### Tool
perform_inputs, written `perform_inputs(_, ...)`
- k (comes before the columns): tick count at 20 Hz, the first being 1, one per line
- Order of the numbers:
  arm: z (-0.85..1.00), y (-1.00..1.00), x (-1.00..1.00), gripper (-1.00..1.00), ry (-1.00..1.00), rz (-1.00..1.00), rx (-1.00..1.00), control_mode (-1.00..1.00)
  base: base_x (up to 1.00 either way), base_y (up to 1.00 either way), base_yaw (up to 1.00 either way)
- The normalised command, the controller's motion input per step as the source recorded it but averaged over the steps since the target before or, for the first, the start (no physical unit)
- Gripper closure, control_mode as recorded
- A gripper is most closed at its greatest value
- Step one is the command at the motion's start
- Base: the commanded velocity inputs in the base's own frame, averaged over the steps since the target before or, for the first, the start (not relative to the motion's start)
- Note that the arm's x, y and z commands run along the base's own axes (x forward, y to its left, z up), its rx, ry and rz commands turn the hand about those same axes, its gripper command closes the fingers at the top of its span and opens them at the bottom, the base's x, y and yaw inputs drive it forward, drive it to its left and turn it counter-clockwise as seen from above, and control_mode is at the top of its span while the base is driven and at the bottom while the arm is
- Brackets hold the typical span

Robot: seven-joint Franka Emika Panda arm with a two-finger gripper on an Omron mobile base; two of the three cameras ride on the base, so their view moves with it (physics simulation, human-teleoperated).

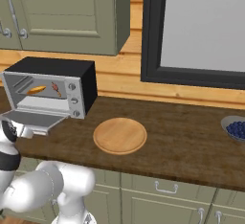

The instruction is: Pick up the kebab skewer and baguette bread, and place them inside the toaster oven. Close the toaster oven door and start by setting the timer.

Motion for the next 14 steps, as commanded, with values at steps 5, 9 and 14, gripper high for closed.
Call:
perform_inputs(5,0.41,-0.39,0.4,-1.0,-0.09,-0.04,0.03,-1.0,0.0,0.0,0.0)
perform_inputs(9,0.33,-0.33,0.52,-1.0,-0.12,-0.04,0.02,-1.0,0.0,0.0,0.0)
perform_inputs(14,0.3,-0.28,0.67,-1.0,-0.1,-0.05,0.01,-1.0,0.0,0.0,0.0)
